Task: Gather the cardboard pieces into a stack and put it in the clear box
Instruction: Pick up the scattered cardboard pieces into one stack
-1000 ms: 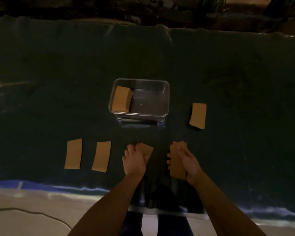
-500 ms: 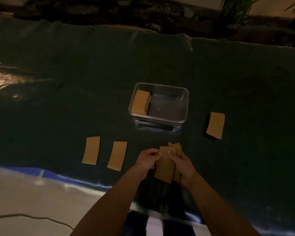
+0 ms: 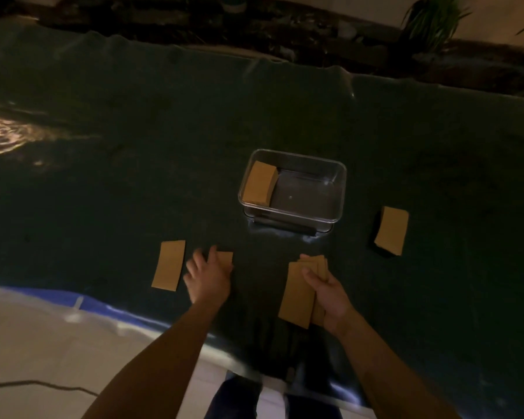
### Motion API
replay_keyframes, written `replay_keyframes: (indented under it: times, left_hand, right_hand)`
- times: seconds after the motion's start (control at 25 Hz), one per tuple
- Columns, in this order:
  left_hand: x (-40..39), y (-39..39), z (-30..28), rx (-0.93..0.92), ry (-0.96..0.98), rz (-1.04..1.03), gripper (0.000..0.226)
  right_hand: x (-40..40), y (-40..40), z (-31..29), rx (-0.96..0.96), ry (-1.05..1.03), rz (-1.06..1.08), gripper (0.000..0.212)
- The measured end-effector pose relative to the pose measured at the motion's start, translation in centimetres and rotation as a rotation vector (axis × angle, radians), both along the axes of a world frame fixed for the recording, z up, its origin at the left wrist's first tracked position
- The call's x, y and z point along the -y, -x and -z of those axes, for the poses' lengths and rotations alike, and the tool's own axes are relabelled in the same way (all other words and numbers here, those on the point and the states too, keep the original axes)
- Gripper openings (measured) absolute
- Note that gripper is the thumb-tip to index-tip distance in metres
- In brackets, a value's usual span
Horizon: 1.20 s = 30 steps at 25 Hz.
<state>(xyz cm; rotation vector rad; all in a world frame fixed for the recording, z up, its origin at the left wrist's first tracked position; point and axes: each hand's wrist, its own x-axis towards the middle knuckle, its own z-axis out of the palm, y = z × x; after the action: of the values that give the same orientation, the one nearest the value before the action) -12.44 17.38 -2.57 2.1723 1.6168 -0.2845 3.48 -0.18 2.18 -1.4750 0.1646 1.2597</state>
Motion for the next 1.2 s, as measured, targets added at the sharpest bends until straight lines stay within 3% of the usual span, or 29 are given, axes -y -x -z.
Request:
replay_keyframes:
  times: [0.08, 0.28, 0.4, 0.6, 0.8, 1.04, 1.2]
  left_hand:
    - [-0.4, 1.3, 0.9, -0.086, 0.017, 0.065, 0.062]
    - [0.9, 0.9, 0.8, -0.009, -0.047, 0.09, 0.056]
    - [0.1, 0.3, 0.1, 0.069, 0.112, -0.146, 0.072]
    - [-4.0, 2.1, -0.3, 0.22, 0.179, -0.329, 0.041]
    - [-9.0, 6.6, -0.3, 0.087, 0.13, -0.586, 0.034]
    - [-8.1, 6.9, 0.0, 0.062, 0.059, -0.335, 0.04]
    - [-7.9, 6.9, 0.1, 0.052, 0.1, -0.329, 0.052]
  right_hand:
    - [0.2, 0.1, 0.2, 0.024, 0.024, -0.005, 0.023]
    - [-0.3, 0.9, 0.8, 0.02, 0.014, 0.007, 0.026]
    - [-1.1, 1.2, 0.6, 0.028, 0.016, -0.023, 0.026]
    - [-2.3, 1.4, 0.1, 0.044, 0.027, -0.025, 0.025]
    - [-4.0, 2.6, -0.2, 0.021, 0.01, -0.028, 0.022]
    - [-5.5, 3.9, -0.2, 0.019, 0.027, -0.079, 0.022]
    - [-6.0, 4.1, -0.6, 0.026, 0.028, -0.109, 0.028]
